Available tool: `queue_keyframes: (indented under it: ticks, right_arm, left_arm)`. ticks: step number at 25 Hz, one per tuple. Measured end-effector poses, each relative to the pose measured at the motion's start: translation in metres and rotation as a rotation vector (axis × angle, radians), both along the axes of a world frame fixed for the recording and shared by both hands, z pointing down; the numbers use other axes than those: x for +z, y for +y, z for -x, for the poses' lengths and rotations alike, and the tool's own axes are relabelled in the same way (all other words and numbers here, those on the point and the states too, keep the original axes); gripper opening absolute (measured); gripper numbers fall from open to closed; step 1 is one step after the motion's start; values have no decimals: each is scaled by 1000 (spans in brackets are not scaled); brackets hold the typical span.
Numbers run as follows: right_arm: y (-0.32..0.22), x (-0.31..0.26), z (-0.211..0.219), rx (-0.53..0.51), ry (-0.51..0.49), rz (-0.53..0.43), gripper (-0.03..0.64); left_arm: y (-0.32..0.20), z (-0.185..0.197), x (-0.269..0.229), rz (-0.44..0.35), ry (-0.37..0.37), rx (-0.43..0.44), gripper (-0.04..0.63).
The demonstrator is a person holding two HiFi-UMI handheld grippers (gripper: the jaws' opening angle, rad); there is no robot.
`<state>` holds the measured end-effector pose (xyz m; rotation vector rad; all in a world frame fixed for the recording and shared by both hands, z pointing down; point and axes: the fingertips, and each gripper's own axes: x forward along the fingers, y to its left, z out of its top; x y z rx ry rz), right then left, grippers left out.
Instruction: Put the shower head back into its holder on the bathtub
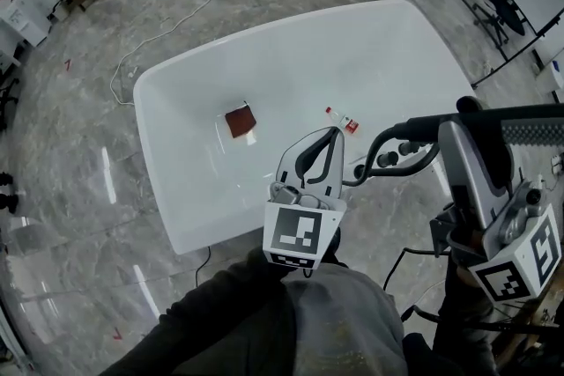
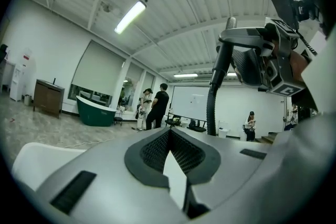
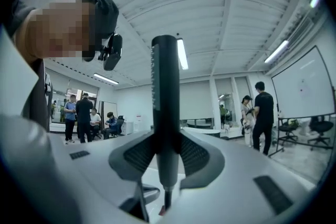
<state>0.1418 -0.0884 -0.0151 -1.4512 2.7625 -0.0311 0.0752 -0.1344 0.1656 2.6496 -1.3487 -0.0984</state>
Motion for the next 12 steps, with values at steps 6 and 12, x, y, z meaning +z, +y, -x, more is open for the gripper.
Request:
queue_keyframes:
  ticks: [6, 12]
  right_arm:
    - [-5, 54, 1, 9, 39, 81, 140]
    - [-8, 109, 0, 24, 47, 161, 141]
  left_arm:
    - [7, 0, 17, 35, -14, 2, 3]
    - [8, 7, 34, 78, -18, -1, 3]
